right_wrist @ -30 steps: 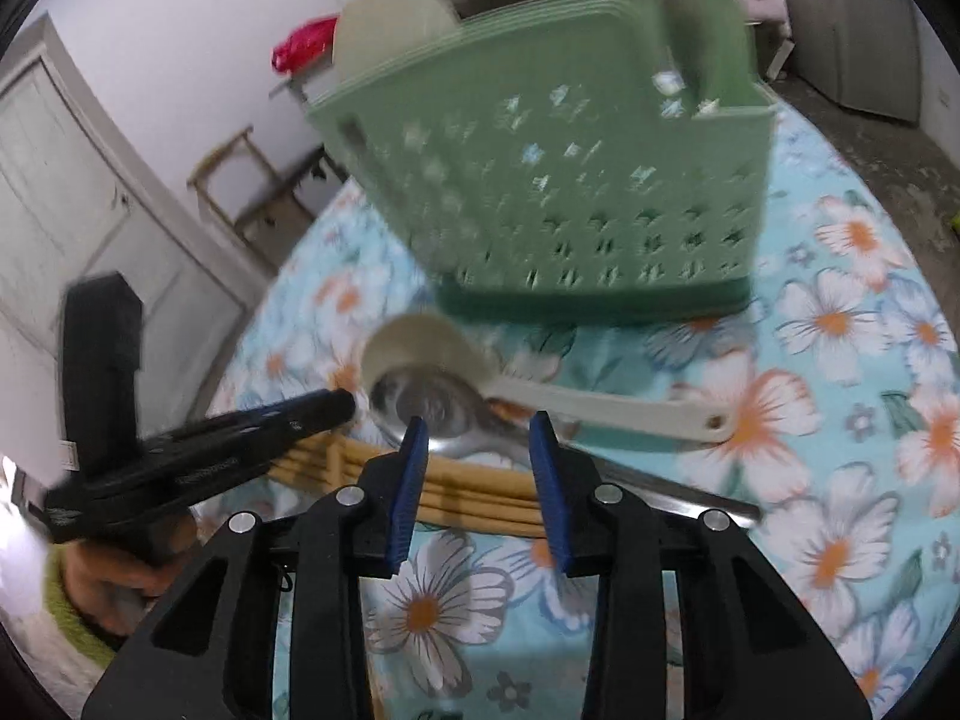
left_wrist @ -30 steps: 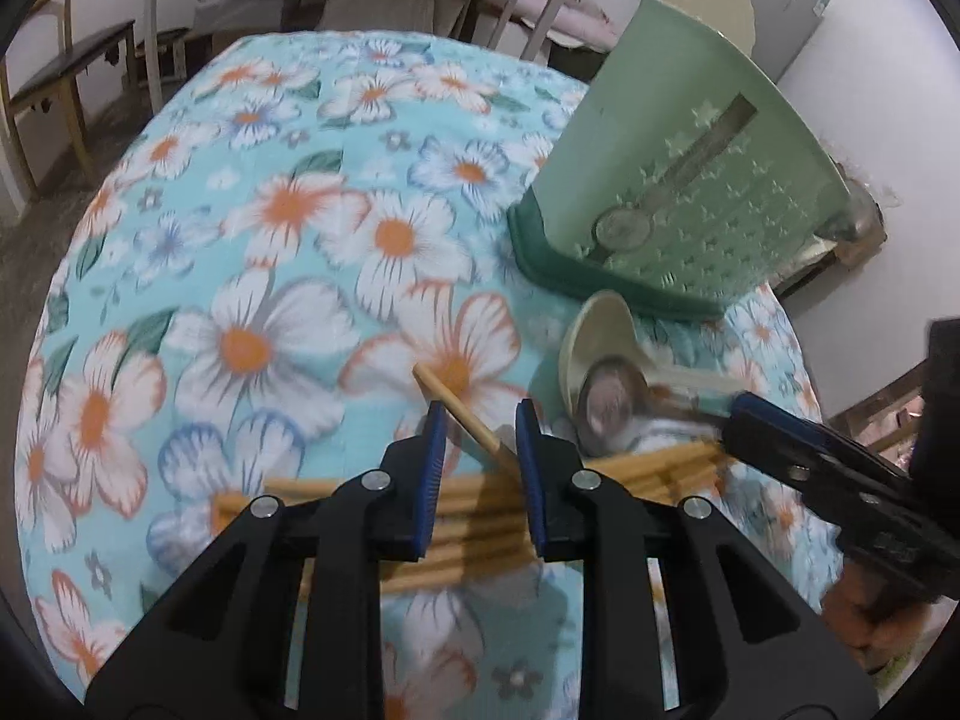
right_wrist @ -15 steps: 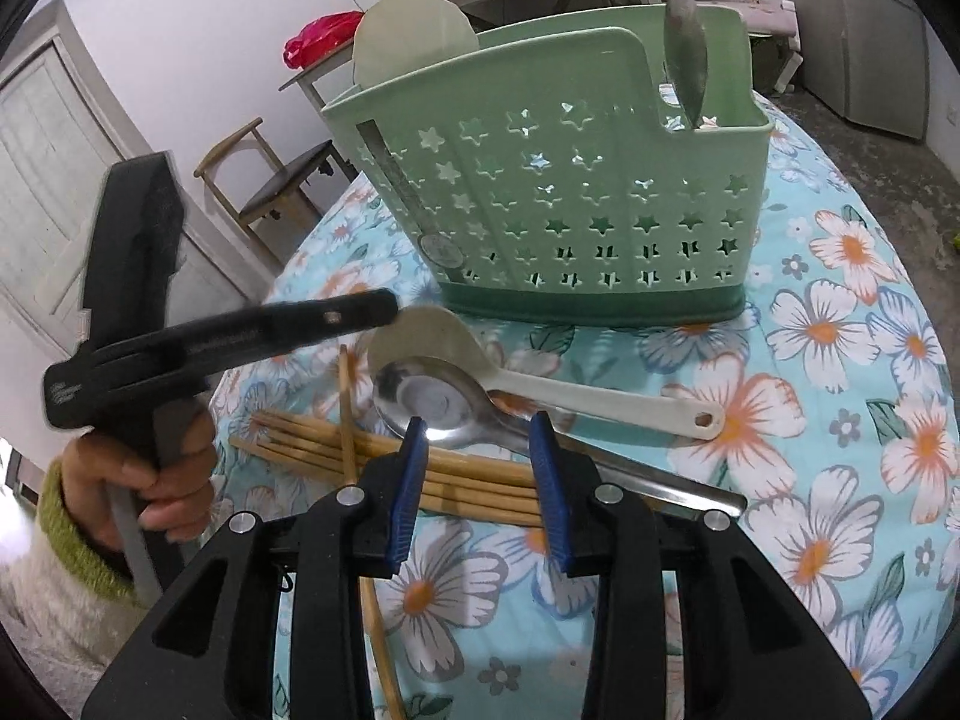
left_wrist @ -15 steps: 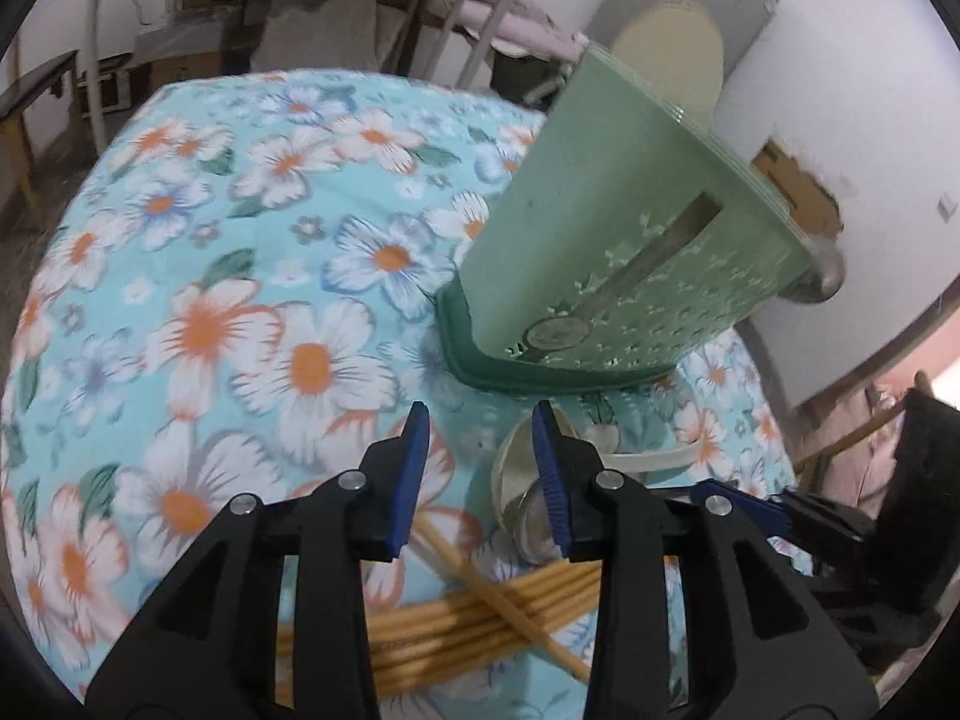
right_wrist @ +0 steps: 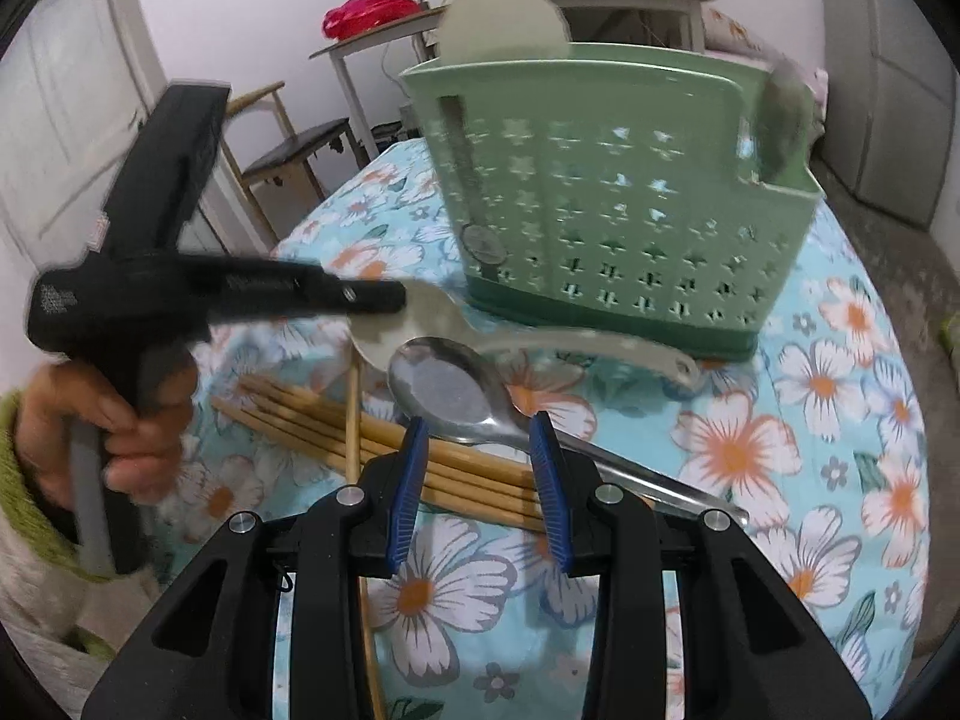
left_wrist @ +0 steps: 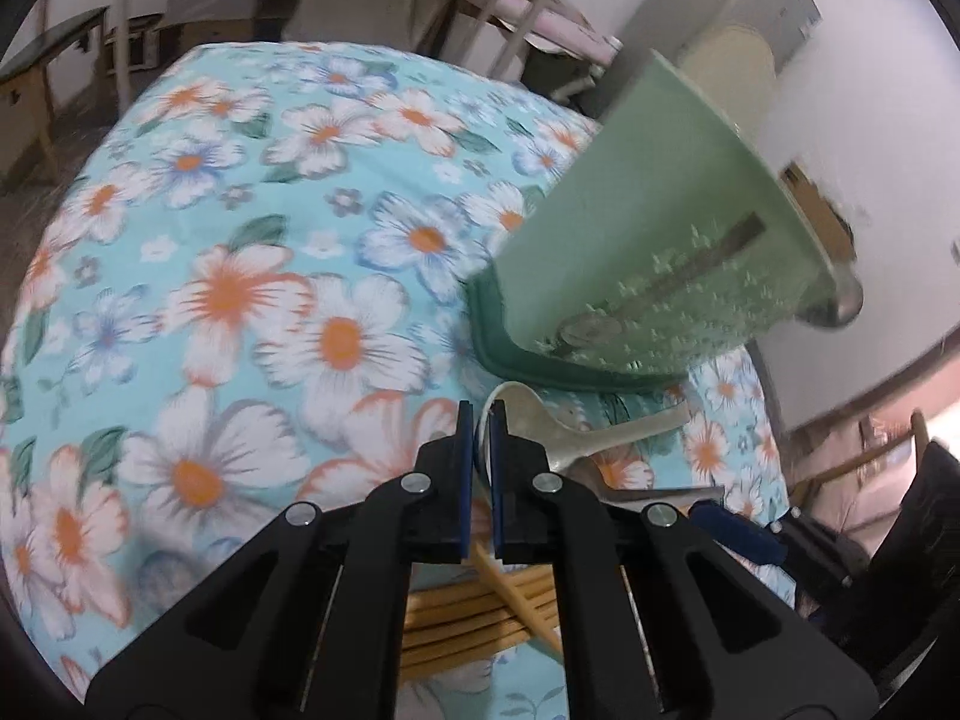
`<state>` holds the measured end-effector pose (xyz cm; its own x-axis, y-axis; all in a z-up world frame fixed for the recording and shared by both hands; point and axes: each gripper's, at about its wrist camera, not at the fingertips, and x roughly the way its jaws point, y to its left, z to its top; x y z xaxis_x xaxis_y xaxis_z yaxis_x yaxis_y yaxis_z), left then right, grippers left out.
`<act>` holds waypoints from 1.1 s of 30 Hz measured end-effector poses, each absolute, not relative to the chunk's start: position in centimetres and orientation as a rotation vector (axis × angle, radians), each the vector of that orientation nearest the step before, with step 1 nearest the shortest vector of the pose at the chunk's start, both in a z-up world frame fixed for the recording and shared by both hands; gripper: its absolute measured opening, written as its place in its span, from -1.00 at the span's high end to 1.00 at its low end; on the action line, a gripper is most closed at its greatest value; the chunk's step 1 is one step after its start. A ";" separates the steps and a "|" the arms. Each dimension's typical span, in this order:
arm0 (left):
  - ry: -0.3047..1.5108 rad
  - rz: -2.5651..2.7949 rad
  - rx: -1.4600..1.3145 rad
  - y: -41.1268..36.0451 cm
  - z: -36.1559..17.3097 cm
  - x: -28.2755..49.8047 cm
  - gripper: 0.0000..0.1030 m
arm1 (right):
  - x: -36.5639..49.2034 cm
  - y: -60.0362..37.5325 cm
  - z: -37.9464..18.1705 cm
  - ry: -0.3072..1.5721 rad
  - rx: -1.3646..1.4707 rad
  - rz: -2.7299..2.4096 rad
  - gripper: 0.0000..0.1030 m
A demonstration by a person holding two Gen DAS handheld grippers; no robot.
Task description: Organize utensils
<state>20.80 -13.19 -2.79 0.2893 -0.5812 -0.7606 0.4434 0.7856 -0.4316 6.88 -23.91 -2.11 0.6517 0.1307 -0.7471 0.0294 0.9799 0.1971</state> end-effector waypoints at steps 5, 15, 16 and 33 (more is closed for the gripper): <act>1.018 -0.628 -0.187 -10.9 -1.3 21.0 0.93 | 7.7 -21.9 -2.1 0.858 0.092 0.050 0.32; 0.999 -0.597 -0.206 -9.9 -1.6 21.0 0.93 | 10.5 -19.3 -3.7 0.886 -0.081 0.021 0.32; 0.998 -0.597 -0.206 -10.0 -1.6 21.0 0.93 | 10.8 -19.1 -3.8 0.887 -0.089 0.019 0.32; 0.988 -0.614 -0.252 -9.9 -1.6 21.9 0.92 | 15.1 -16.9 -4.1 0.969 -0.149 -0.025 0.51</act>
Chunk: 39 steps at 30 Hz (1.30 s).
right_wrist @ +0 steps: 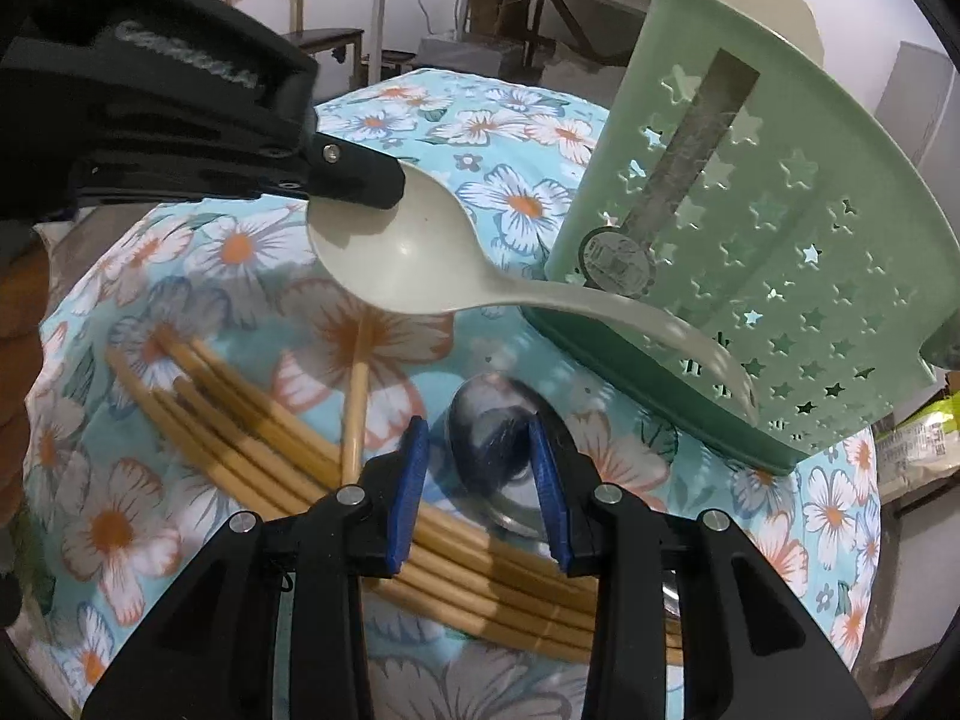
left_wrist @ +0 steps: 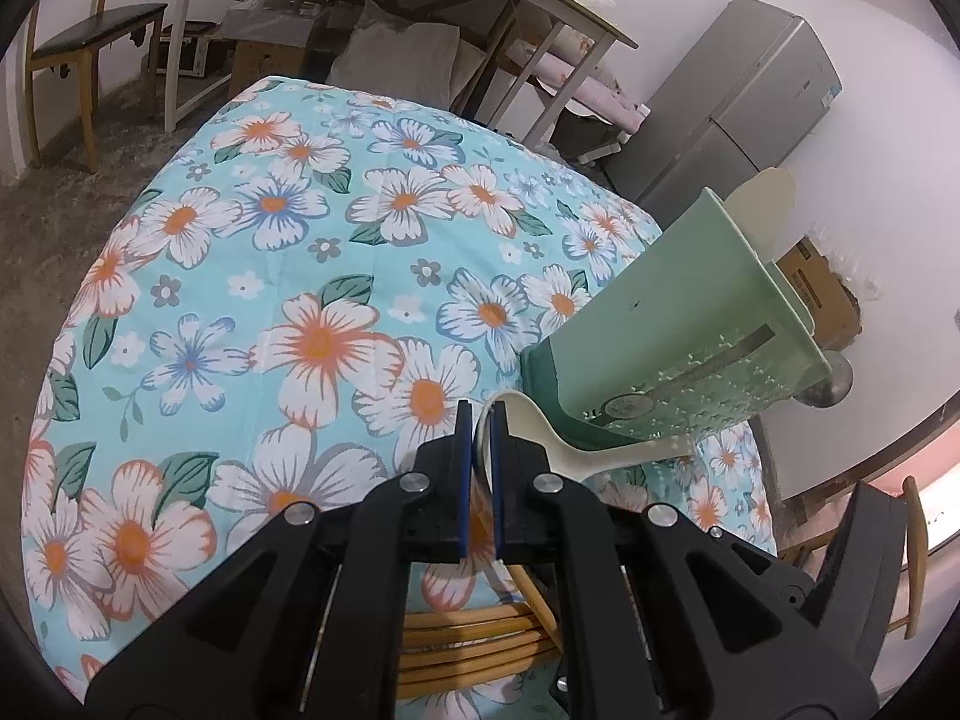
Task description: Organize utensils
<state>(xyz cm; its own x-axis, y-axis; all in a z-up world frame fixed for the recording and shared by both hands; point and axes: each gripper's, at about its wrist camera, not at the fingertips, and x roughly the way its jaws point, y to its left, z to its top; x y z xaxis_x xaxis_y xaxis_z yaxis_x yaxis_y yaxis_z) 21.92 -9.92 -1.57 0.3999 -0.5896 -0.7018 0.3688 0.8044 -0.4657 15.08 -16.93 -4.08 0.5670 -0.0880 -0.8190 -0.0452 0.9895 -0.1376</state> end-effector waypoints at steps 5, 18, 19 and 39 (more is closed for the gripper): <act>0.975 -0.618 -0.255 -9.9 -1.4 21.7 0.92 | 15.1 -16.7 -3.1 0.928 -0.153 -0.041 0.85; 0.870 -0.631 -0.254 -9.2 1.2 19.7 0.92 | 9.0 -22.6 3.2 0.807 0.101 -0.016 0.94; 0.855 -0.633 -0.250 -9.2 1.6 19.4 0.92 | 8.2 -22.9 3.5 0.797 0.113 -0.020 0.95; 0.583 -0.590 -0.182 -5.8 9.6 15.0 0.92 | 4.8 -27.0 6.5 0.666 0.232 -0.038 0.96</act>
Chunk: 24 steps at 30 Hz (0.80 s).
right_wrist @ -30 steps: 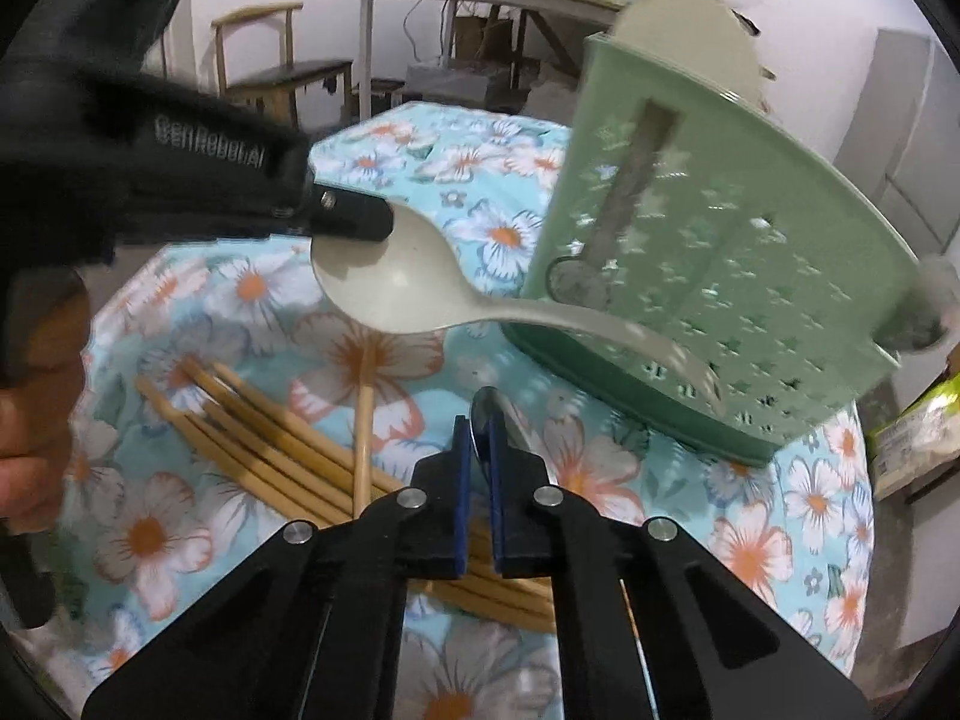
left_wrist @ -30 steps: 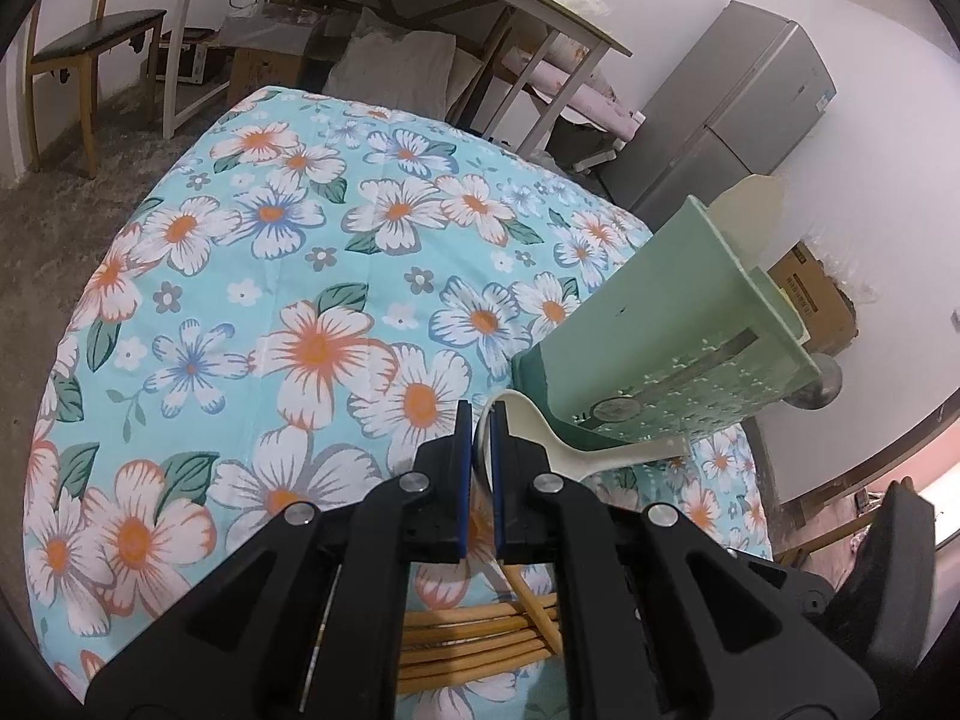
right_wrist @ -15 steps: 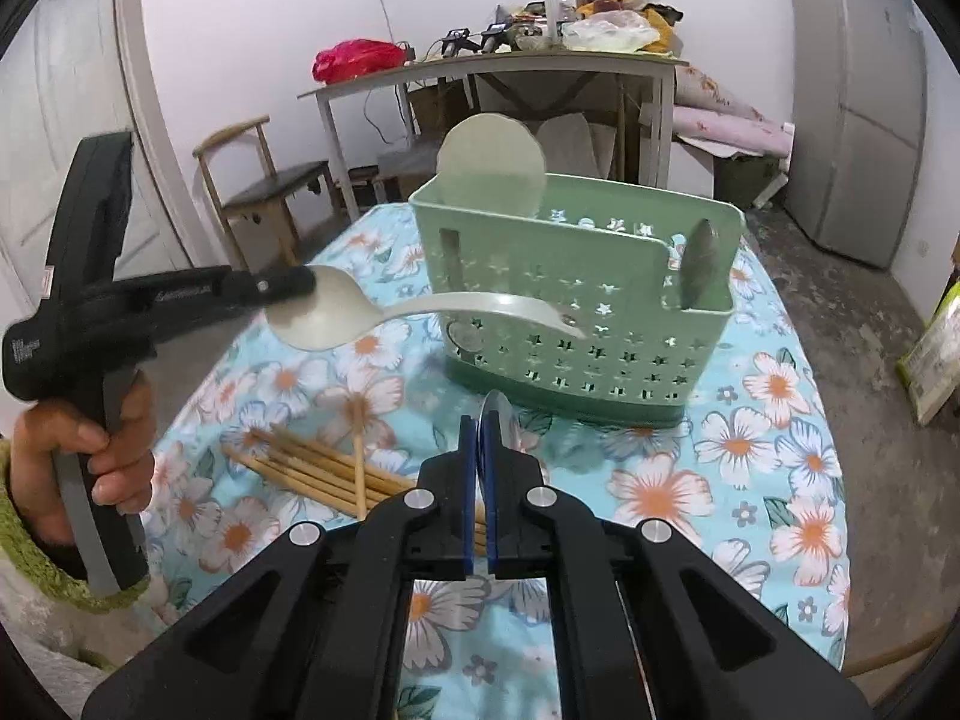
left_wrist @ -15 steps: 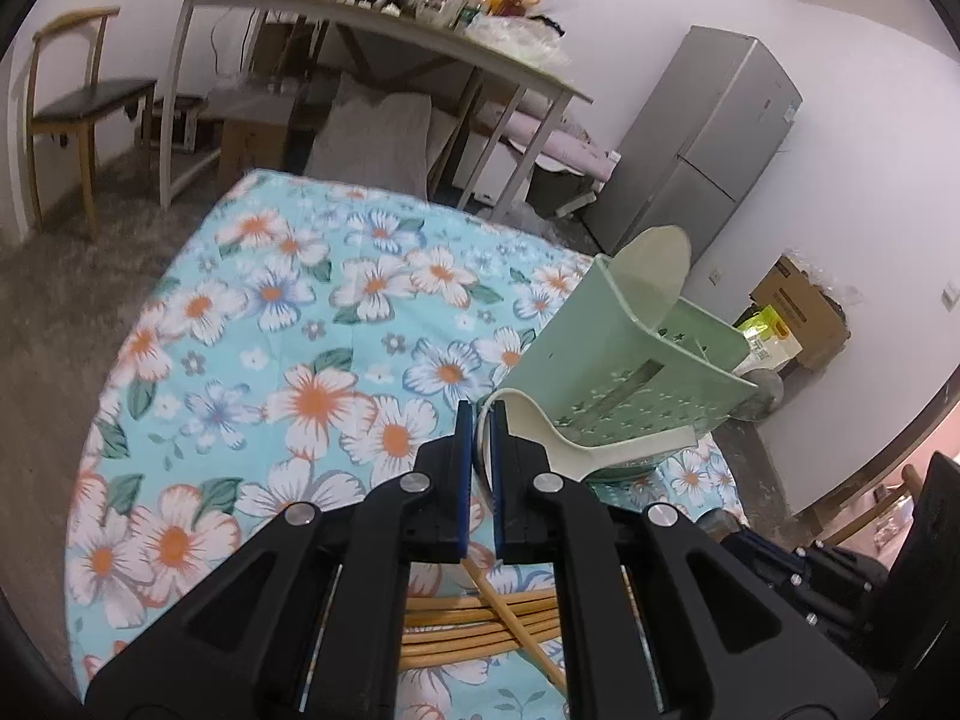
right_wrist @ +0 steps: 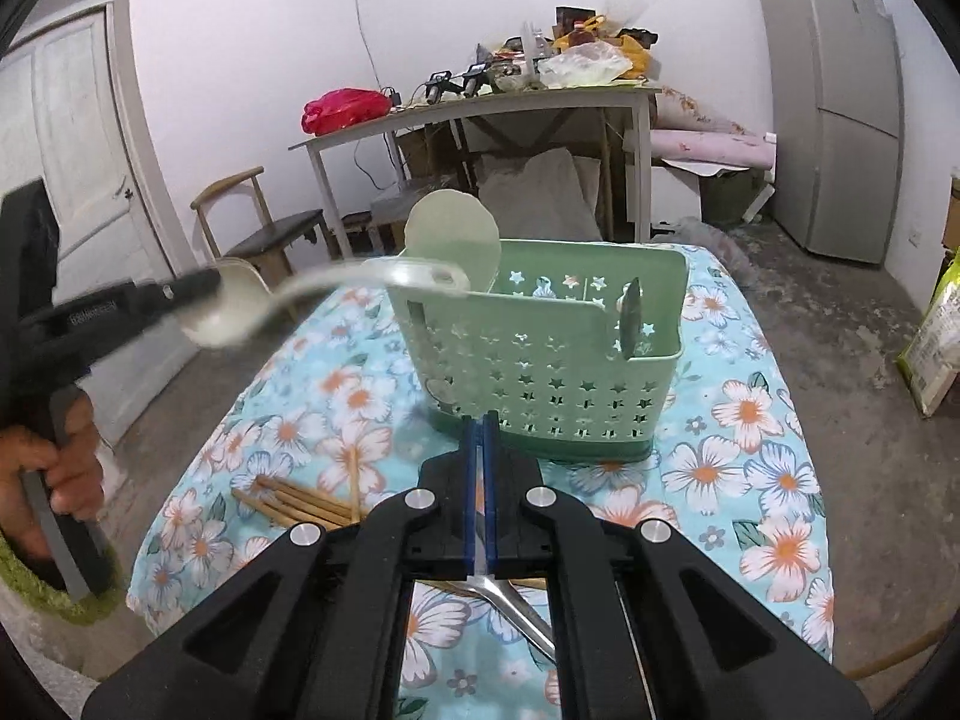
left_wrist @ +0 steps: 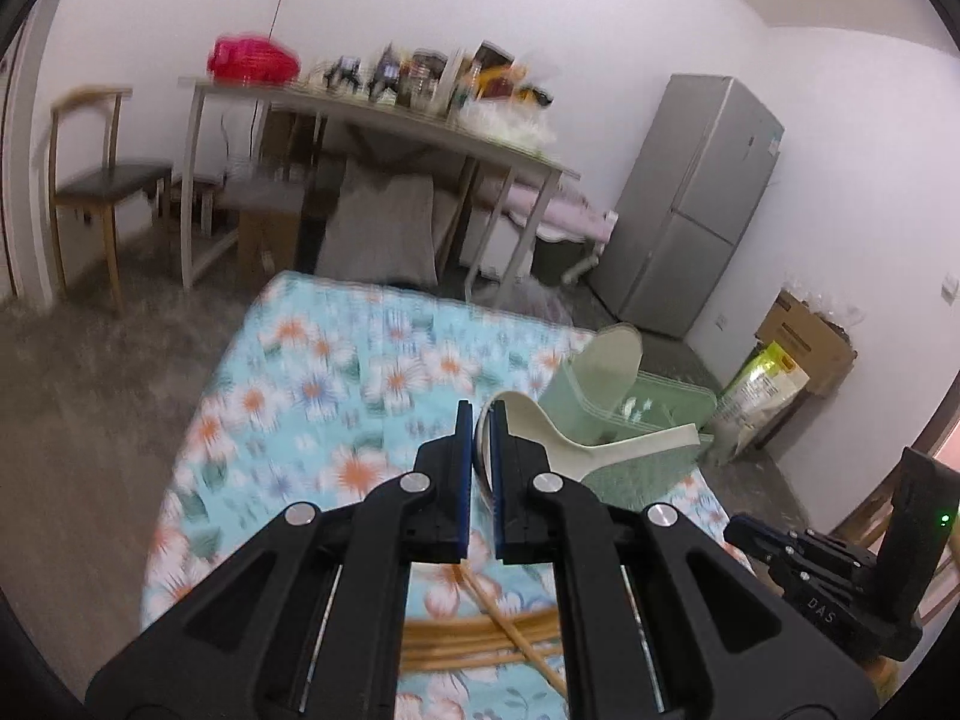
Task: Organize utensils
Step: 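Lift the metal spoon with the right tool while the left tool carries the white spoon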
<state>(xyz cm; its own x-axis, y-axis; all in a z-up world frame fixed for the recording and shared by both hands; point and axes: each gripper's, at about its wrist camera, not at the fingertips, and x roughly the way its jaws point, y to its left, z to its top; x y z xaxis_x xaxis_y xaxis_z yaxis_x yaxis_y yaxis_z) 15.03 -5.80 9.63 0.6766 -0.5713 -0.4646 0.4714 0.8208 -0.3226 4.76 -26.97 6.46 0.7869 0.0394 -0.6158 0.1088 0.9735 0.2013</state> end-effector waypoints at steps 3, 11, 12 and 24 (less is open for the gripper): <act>0.547 -0.582 -0.155 -5.8 10.8 15.0 0.92 | 5.1 -26.9 5.5 0.703 0.275 0.010 0.92; 0.599 -0.557 -0.145 -5.9 9.7 15.1 0.92 | 7.7 -23.6 -0.9 0.864 0.188 0.050 0.09; 0.607 -0.554 -0.145 -5.8 9.5 15.0 0.92 | 8.0 -23.3 -1.6 0.878 0.180 0.053 0.09; 0.592 -0.555 -0.150 -5.4 9.4 14.7 0.92 | 8.5 -23.0 -2.5 0.834 0.136 -0.033 0.88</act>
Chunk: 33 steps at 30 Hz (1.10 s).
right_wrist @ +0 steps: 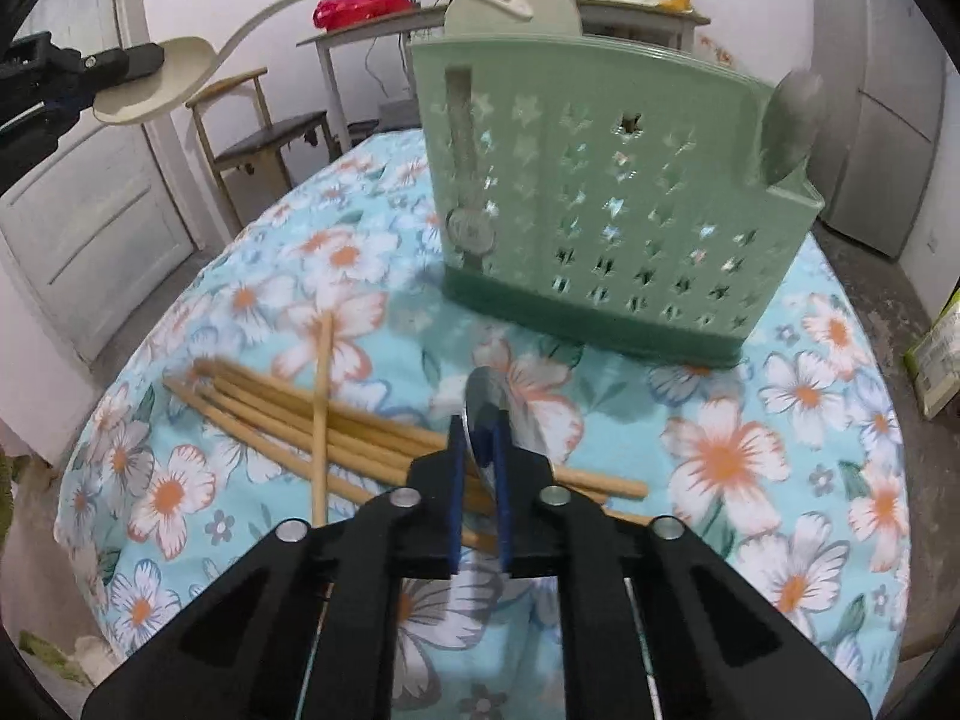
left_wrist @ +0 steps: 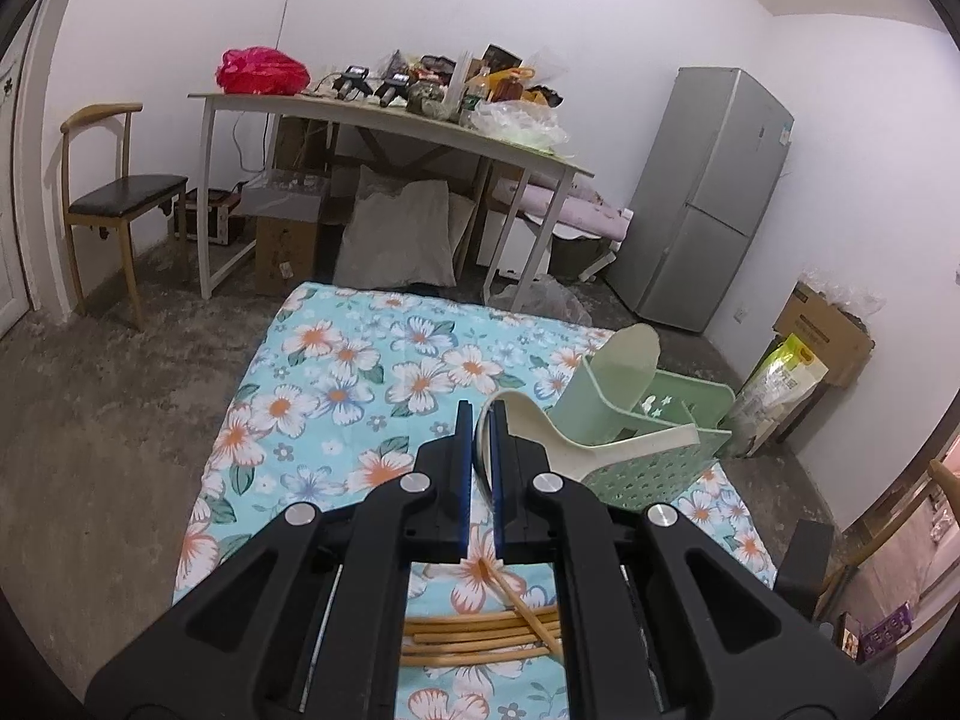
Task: Organize utensils
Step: 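Lift the metal spoon with the right tool while the left tool carries the white spoon, then lower the white spoon into the green caddy and open the left tool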
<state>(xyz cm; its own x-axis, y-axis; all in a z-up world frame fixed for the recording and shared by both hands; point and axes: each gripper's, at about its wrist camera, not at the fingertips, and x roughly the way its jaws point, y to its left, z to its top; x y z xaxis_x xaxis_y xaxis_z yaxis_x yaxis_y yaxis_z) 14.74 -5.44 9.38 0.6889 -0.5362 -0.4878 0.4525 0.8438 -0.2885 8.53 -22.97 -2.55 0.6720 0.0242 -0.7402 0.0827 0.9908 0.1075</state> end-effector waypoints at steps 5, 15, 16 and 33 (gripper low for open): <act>0.498 -0.565 -0.102 -6.1 11.1 14.2 0.92 | 7.5 -24.5 -1.1 0.803 0.191 -0.044 0.92; 0.263 -0.491 0.279 -10.9 14.6 12.4 0.92 | 5.0 -28.6 2.6 0.692 0.297 -0.095 0.94; 0.246 -0.480 0.331 -11.6 14.6 12.2 0.92 | 4.9 -28.8 2.8 0.686 0.300 -0.098 0.94; 0.460 -0.737 0.377 -18.6 13.1 17.9 0.22 | 3.7 -31.1 3.5 0.628 0.359 -0.105 0.94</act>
